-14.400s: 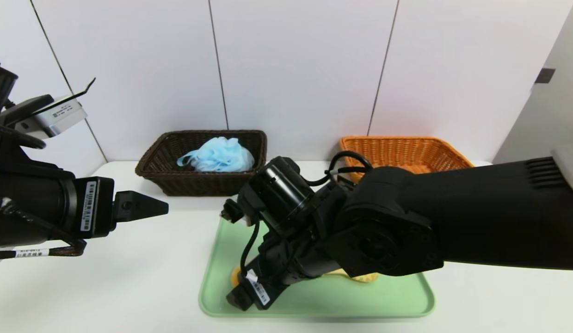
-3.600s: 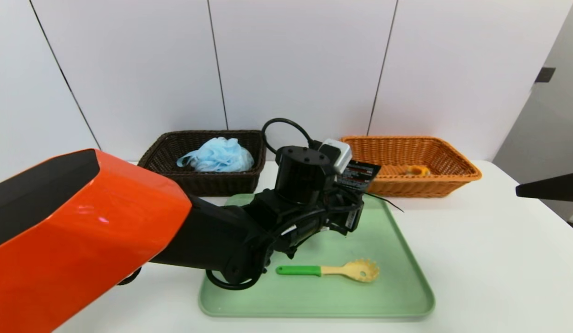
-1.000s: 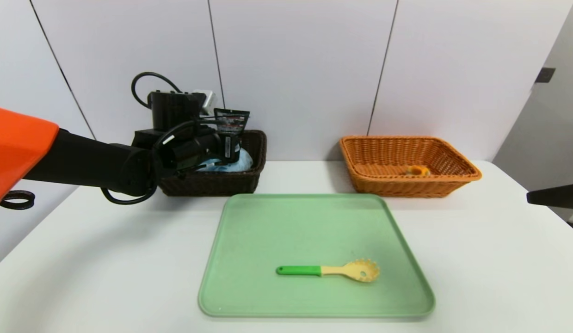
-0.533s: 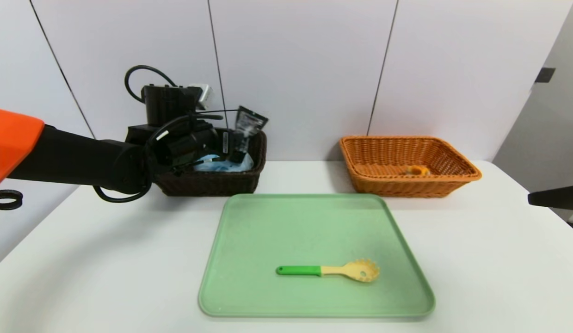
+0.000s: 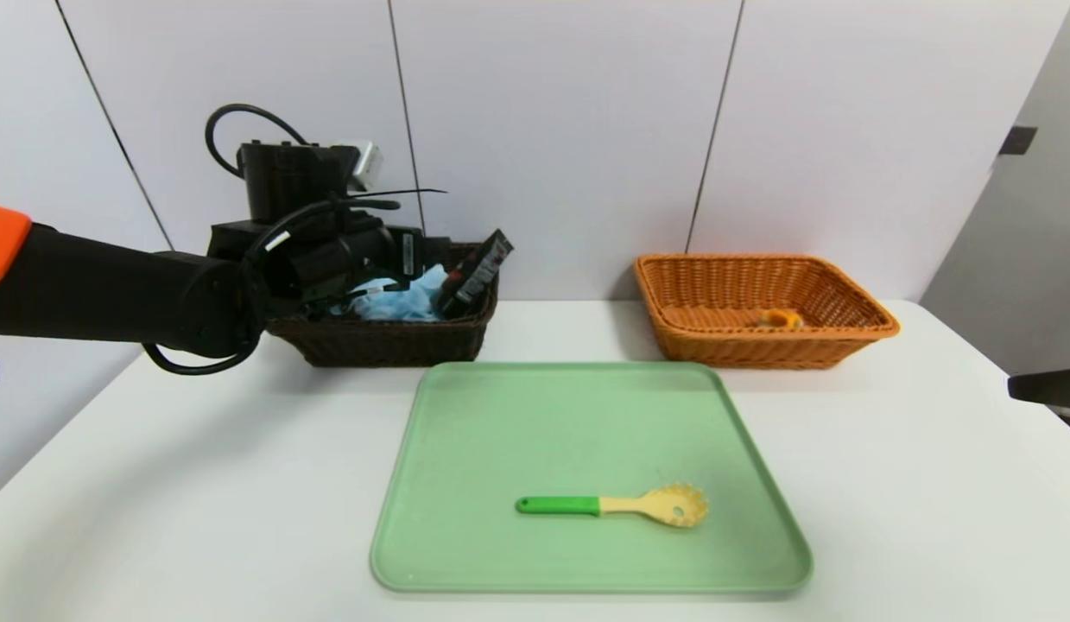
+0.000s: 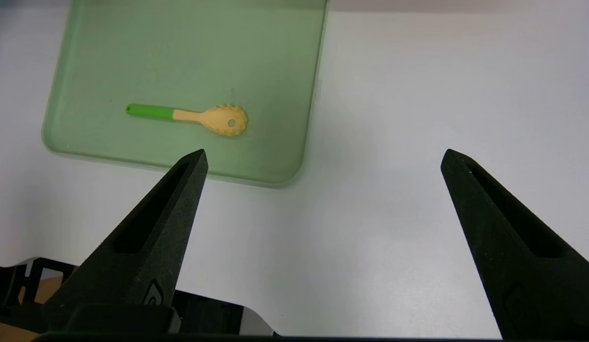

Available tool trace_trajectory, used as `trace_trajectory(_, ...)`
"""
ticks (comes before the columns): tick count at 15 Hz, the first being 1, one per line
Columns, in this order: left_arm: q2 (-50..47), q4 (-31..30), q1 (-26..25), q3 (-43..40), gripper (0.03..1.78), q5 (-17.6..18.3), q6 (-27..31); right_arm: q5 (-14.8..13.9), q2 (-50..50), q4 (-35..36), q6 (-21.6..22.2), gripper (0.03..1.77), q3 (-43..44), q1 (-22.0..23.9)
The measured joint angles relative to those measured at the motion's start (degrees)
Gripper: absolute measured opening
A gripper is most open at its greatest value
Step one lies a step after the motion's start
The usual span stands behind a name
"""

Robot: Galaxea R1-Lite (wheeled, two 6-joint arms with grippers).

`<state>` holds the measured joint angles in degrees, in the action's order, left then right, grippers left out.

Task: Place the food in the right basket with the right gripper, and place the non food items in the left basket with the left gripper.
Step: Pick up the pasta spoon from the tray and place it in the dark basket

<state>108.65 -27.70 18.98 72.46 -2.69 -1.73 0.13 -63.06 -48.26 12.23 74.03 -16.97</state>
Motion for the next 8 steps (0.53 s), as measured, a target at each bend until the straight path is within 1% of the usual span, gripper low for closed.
trace_trajectory(2, -1.6, 1.9, 0.0, 0.0, 1.60, 0.0, 0.0, 0.0, 0.5, 0.0, 0.1, 1.70, -0.2, 0.0)
trace_trajectory(4, -4.0, 5.4, 0.0, 0.4, 1.63, 0.1, -0.9, 0.0, 0.9, 0.0, 0.1, 1.70, -0.5, 0.0)
trace_trajectory(6, -6.8, 8.9, 0.9, 0.3, 1.64, 0.0, -4.0, 0.1, 1.2, 0.1, 0.2, 1.70, -0.5, 0.0)
trace_trajectory(8, -10.5, 12.3, 2.8, -0.9, 1.66, 0.0, -7.0, 0.1, 1.3, 0.1, 0.2, 1.70, -0.5, 0.0)
